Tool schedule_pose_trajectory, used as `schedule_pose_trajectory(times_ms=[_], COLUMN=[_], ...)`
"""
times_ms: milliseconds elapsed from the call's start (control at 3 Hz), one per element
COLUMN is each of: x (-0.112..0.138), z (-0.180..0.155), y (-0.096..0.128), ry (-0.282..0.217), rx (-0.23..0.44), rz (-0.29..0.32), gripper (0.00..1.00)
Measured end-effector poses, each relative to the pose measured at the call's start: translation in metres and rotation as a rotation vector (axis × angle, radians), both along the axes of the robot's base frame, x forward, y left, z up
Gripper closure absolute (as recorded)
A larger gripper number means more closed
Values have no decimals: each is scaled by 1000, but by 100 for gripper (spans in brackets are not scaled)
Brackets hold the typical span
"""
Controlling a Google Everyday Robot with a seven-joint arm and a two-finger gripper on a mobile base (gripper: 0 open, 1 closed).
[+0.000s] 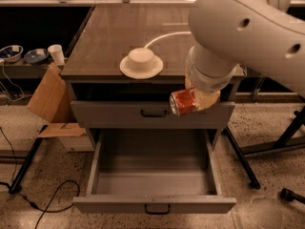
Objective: Pick coke can from middle drawer and place on counter
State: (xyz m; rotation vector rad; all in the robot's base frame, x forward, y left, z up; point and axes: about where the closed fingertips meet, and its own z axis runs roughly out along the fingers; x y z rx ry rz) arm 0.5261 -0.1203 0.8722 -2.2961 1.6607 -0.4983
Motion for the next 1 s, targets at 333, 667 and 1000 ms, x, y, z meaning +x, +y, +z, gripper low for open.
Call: schedule_pose_trajectory(times_ms=[333,667,1000], x=[23,39,54], z=[25,41,52], y=[-11,-29,-43], ry=[-26,-48,-71], rx=[12,28,61], rz=[-28,-62,-85], gripper=[100,100,100])
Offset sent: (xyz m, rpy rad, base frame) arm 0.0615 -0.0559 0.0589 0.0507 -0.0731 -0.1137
